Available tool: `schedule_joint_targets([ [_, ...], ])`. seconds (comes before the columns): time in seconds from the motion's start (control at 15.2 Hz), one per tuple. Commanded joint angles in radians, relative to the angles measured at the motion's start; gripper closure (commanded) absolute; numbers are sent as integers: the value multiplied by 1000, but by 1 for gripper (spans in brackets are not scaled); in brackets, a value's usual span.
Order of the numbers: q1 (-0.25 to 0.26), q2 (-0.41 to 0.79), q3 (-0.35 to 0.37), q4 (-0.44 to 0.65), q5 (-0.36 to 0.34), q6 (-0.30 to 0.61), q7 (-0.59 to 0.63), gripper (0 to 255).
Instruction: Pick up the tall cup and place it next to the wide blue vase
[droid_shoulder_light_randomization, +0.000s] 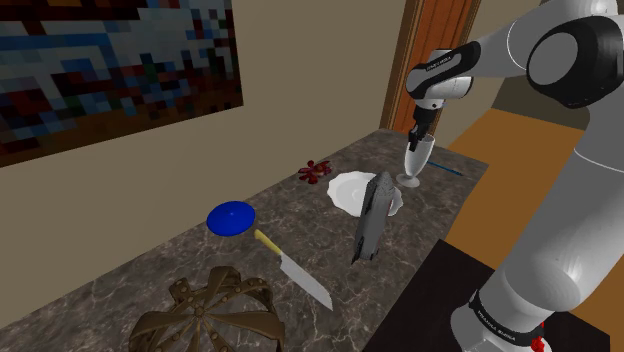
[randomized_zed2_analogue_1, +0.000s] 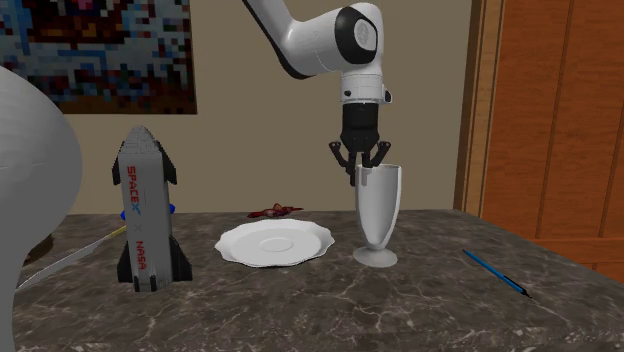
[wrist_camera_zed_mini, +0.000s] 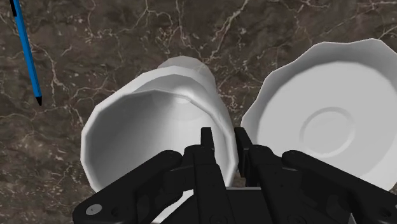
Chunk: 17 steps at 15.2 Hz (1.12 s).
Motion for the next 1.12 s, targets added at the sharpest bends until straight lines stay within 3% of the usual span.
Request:
schedule_joint_targets([
  [0.0,0,0,0,0,0,0,0,255],
  [1.06,7,-67,0,135,-44,-192,31,255],
])
